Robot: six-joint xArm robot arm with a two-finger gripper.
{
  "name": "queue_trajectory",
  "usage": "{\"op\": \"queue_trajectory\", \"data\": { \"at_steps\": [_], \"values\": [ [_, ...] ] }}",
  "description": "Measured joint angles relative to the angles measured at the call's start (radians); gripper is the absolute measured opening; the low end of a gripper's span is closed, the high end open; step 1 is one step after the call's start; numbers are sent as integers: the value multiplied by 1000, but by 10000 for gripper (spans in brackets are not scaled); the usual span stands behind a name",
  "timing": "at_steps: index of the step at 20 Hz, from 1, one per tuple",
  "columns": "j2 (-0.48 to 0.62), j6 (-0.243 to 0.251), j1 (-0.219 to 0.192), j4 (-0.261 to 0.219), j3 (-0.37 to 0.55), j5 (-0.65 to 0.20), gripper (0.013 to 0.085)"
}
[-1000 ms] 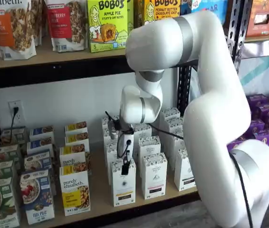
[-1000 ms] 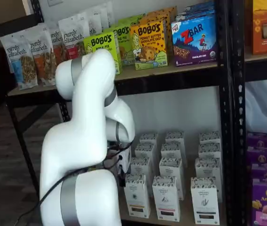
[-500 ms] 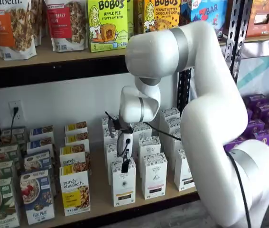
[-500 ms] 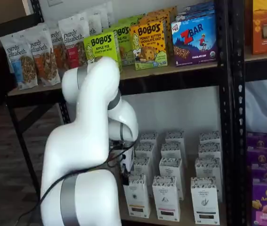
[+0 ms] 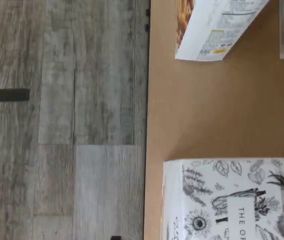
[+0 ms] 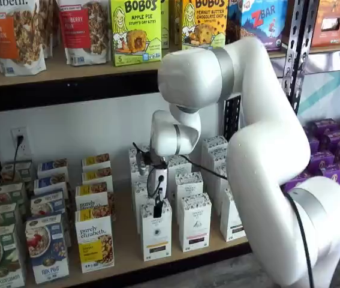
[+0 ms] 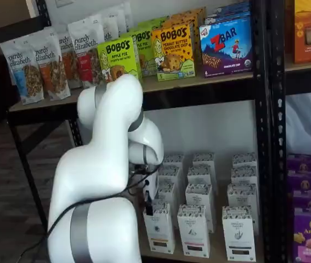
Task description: Pick up the white box with a yellow strip in the middle, on the bottom shelf, the fourth box from the left
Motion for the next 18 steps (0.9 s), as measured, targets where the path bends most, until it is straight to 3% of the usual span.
{"op": "queue_trajectory", "data": {
  "at_steps": [13, 18],
  "values": [
    [91, 3, -8, -10, -98, 13, 850],
    [128, 25, -10, -39, -139, 23, 850]
  ]
}}
